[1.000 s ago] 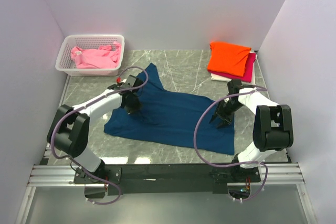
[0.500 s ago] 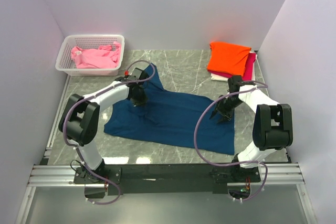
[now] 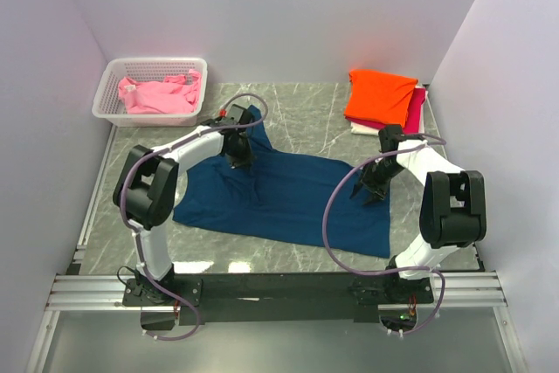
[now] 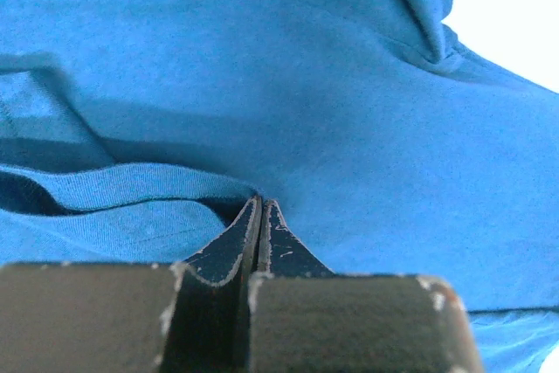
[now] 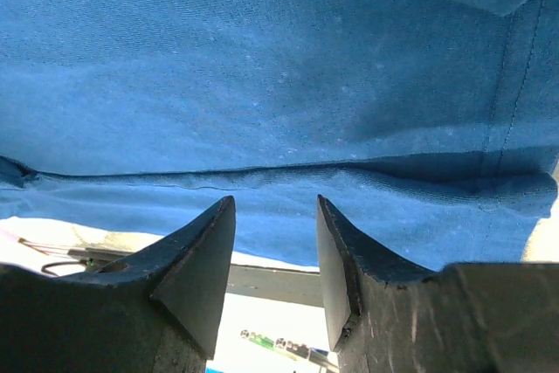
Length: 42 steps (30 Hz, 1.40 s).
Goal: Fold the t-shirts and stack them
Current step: Fold the tshirt
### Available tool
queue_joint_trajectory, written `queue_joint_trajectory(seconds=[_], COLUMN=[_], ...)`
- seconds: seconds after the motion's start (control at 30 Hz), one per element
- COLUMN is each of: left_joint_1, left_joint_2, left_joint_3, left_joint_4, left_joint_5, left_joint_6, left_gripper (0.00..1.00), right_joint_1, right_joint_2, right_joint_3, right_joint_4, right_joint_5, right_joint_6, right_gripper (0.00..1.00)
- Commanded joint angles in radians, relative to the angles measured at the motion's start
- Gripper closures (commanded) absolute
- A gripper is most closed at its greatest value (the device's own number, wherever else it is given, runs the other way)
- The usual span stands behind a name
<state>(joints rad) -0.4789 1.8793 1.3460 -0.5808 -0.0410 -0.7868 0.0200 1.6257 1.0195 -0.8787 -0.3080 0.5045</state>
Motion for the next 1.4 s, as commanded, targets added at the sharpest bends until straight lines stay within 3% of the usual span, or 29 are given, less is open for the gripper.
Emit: queue_joint_trajectory(seconds=[0.0, 0.5, 1.13, 1.23, 1.33, 1.37], left_joint_1=[0.002, -0.006, -0.029, -0.029, -0.029, -0.029], left_joint_2=[0.024, 0.076, 0.11, 0.109, 0.109, 0.112], left_joint_3=[0.061, 0.107, 0.147, 0.154, 0.182, 0.194], left_joint_4=[0.021, 0.048, 0.052, 0.055, 0.049, 0.042], left_joint_5=[0.045, 0.168, 0.213, 0.216, 0.201, 0.193], left_joint_6=[0.046, 0.104, 0.123, 0.121, 0.121, 0.121], left_gripper=[0.99, 0.99, 0.99, 0.93, 0.68, 0.52], right_joint_1=[0.006, 0.005, 0.006, 0.006, 0.005, 0.006], right_joint_2=[0.011, 0.02, 0.013, 0.008, -0.021, -0.047], right_joint_3=[0.045, 0.06, 0.054, 0.056, 0.059, 0.062], right_joint_4=[-0.016, -0.022, -0.02, -0.019, -0.005, 0.001], right_joint_5=[0.017, 0.024, 0.024, 0.026, 0.033, 0.033], right_joint_6=[0.006, 0.005, 0.003, 0.003, 0.008, 0.009], right_gripper=[0.51, 0.51, 0.51, 0.51, 0.51, 0.51])
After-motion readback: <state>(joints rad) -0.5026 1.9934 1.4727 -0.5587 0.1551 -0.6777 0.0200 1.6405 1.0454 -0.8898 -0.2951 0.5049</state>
